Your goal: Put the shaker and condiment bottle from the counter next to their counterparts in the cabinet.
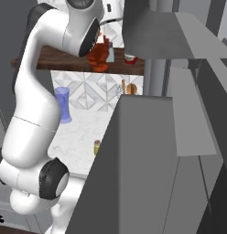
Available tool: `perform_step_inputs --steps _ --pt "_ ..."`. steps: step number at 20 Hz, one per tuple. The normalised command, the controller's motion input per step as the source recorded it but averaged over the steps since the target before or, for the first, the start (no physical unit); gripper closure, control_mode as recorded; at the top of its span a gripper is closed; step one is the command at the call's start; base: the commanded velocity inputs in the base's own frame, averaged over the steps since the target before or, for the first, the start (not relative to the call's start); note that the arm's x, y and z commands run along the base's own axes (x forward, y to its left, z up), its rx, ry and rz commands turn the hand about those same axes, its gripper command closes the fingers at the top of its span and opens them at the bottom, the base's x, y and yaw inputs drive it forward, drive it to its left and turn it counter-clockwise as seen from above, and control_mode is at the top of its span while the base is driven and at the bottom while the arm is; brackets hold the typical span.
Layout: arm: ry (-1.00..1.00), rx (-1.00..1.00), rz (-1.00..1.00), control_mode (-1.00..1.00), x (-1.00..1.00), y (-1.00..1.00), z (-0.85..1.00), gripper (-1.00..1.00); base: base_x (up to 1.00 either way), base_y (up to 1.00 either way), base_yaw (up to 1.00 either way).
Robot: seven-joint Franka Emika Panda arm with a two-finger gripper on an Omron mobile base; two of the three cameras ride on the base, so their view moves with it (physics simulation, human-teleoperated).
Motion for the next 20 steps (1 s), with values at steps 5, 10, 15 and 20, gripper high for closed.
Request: perform_step_inputs --steps 5,10,15,20 --pt "0.02 0.05 0.07 -1.00 0.32 -0.18 -0.13 1.00 0.00 0.00 0.00" --pt "0.00 0.04 0.04 -1.00 0.28 -0.21 0.00 1.00 0.00 0.00 0.00" --pt "0.00 0.01 0.01 -1.00 0.18 -0.15 0.00 1.00 0.00 0.00 0.00" --pt "0.04 -0.04 0.00 -1.00 0.04 -0.08 -0.01 1.00 0.00 0.00 0.00"
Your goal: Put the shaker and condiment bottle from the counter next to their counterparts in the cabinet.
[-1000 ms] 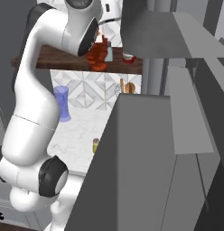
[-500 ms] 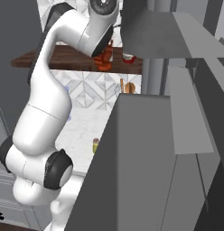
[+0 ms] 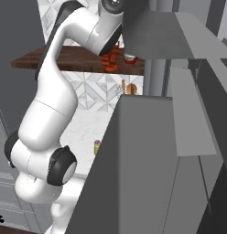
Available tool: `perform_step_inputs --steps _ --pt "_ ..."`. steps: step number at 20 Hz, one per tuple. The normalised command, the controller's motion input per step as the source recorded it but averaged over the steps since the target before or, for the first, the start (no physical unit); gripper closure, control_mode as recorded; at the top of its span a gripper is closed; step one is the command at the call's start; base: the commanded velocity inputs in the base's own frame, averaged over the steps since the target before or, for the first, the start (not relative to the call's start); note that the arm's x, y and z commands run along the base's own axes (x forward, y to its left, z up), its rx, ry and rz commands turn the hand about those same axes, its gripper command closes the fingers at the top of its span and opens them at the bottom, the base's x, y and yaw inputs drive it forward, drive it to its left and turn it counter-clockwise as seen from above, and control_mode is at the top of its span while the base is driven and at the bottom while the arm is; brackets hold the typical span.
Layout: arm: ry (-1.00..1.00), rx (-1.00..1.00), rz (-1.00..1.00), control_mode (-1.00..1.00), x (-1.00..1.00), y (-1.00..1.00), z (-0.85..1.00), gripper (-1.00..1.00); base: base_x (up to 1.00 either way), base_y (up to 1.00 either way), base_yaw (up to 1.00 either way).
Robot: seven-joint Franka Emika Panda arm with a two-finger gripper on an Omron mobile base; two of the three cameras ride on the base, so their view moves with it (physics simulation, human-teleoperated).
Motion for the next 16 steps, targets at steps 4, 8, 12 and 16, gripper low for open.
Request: perform_step_inputs --steps 4,8,12,16 --pt "0.00 0.00 0.00 -1.00 0.00 0.00 0.00 1.00 0.00 0.00 0.00" --pt "0.00 0.00 0.00 -1.00 0.04 0.00 0.00 1.00 0.00 0.00 0.00" --pt "-0.03 0.00 0.00 -1.00 0.13 0.00 -0.09 1.00 0.00 0.00 0.00" --pt "-0.06 0.00 0.00 -1.00 0.13 0.00 -0.07 1.00 0.00 0.00 0.00"
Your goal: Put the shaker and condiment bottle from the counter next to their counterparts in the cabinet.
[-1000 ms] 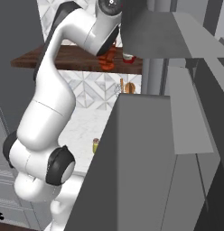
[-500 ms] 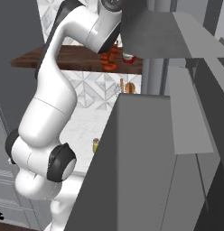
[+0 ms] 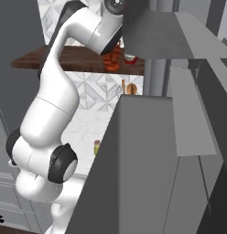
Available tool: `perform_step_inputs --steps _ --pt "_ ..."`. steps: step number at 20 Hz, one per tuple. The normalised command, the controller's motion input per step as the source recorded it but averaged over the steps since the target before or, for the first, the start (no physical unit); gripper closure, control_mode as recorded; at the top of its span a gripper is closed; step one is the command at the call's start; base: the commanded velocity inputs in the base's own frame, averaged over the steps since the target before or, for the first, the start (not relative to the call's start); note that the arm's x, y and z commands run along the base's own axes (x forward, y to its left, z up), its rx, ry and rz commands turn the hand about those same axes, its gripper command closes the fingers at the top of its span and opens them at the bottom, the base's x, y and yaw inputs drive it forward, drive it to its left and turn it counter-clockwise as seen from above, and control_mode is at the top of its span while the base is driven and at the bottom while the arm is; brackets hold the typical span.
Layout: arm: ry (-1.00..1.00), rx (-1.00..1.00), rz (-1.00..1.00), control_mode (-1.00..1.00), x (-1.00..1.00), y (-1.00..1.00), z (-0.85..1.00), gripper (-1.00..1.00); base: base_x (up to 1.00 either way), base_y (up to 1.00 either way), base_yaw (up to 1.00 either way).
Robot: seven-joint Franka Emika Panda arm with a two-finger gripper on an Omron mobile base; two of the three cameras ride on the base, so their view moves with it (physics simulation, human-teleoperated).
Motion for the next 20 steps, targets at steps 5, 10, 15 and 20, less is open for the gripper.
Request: perform_step_inputs --steps 5,10,15,20 --pt "-0.01 0.00 0.00 -1.00 0.10 0.00 -0.08 1.00 0.00 0.00 0.00" --pt "0.00 0.00 0.00 -1.00 0.13 0.04 -0.15 1.00 0.00 0.00 0.00" --pt "0.00 0.00 0.00 -1.00 0.23 0.00 -0.02 1.00 0.00 0.00 0.00" --pt "0.00 0.00 0.00 -1.00 0.24 0.00 0.00 1.00 0.00 0.00 0.00"
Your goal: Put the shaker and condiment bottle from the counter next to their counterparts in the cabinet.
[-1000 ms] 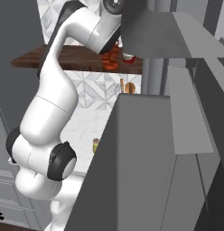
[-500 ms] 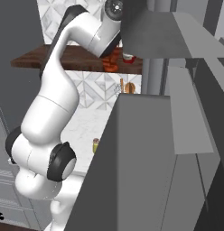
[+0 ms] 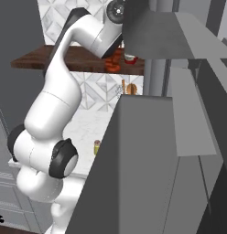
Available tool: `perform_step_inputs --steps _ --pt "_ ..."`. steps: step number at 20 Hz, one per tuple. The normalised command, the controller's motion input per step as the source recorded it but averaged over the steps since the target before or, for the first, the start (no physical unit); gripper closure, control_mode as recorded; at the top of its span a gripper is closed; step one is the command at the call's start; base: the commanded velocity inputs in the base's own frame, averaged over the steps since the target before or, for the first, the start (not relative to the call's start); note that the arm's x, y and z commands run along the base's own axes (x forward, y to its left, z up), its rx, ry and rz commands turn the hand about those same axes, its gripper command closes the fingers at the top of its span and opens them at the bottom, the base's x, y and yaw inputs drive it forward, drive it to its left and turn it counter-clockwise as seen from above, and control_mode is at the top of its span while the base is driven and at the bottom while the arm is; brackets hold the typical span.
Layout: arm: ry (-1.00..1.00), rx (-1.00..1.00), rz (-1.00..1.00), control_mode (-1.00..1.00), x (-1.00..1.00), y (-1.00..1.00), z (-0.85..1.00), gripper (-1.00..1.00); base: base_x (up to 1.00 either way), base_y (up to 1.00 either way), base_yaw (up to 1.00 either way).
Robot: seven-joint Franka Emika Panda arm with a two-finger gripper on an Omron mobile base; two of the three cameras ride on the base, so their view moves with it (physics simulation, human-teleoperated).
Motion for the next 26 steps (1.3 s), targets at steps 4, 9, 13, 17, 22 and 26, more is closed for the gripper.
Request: perform_step_inputs --steps 4,9,13,17,22,26 --pt "0.00 0.00 0.00 -1.00 0.30 0.00 0.00 1.00 0.00 0.00 0.00" --pt "0.00 0.00 0.00 -1.00 0.29 0.00 -0.02 1.00 0.00 0.00 0.00" --pt "0.00 0.00 0.00 -1.00 0.22 0.00 0.00 1.00 0.00 0.00 0.00" --pt "0.00 0.00 0.00 -1.00 0.24 0.00 0.00 1.00 0.00 0.00 0.00" --pt "0.00 0.00 0.00 -1.00 0.28 0.00 -0.03 1.00 0.00 0.00 0.00" --pt "0.00 0.00 0.00 -1.00 0.28 0.00 -0.02 1.00 0.00 0.00 0.00"
